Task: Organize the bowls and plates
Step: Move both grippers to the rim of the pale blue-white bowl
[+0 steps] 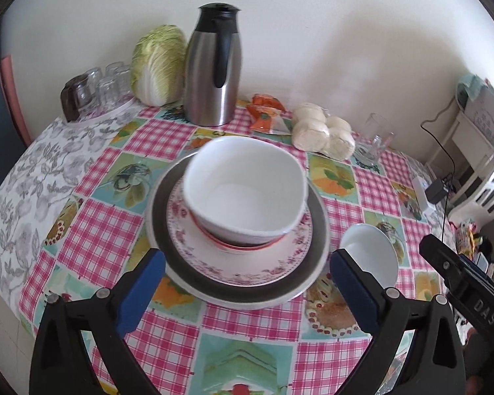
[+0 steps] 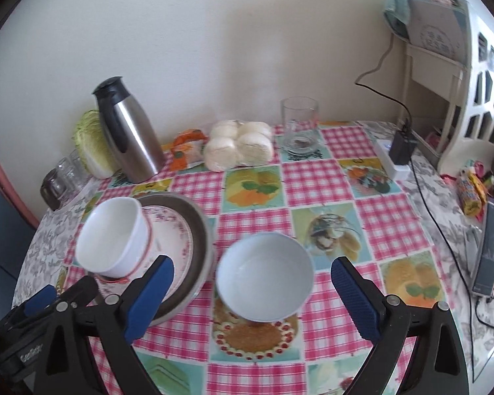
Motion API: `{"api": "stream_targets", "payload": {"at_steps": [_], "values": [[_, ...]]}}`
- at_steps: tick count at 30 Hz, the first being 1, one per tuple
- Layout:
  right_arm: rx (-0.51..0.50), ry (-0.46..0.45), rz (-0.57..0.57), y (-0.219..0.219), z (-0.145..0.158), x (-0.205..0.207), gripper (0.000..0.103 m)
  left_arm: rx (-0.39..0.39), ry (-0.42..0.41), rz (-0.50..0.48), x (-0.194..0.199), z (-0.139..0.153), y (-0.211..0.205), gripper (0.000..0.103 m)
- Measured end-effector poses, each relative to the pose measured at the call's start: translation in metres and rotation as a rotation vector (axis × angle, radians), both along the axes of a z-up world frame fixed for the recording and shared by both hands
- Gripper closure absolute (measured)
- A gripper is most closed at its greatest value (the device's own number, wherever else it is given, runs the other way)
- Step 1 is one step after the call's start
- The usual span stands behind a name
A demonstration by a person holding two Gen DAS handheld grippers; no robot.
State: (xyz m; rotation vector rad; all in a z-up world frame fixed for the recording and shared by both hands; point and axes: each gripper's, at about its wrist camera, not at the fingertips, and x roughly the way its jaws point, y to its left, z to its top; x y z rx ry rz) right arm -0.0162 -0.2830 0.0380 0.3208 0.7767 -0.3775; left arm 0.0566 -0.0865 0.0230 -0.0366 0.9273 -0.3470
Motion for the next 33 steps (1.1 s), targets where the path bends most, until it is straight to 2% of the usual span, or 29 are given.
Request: {"api": "stream_targets", "payload": {"at_steps": [9, 20, 24, 26, 33], "values": [[0.032, 0.045, -0.072, -0.037, -0.017, -0.011, 0.005, 0.008, -0.002, -0.065, -0.018, -0.006, -0.04, 0.003], [0.064, 0.114, -0.107, -0.055, -0.048, -0.006, 0.005, -0.054, 0.06, -0.086, -0.02, -0.027, -0.064, 0.003], [0.084, 0.139, -0.119, -0.061, -0.061, -0.005, 0.005, -0.133, 0.141, -0.084, -0.013, -0.04, -0.064, 0.003], [0.098, 0.154, -0.129, -0.065, -0.068, -0.004, 0.005, -0.149, 0.175, -0.092, -0.011, -0.046, -0.067, 0.003], [0.111, 0.18, -0.146, -0.072, -0.081, -0.004, 0.005, -0.108, 0.227, -0.089, -0.009, -0.062, -0.077, 0.003]]}}
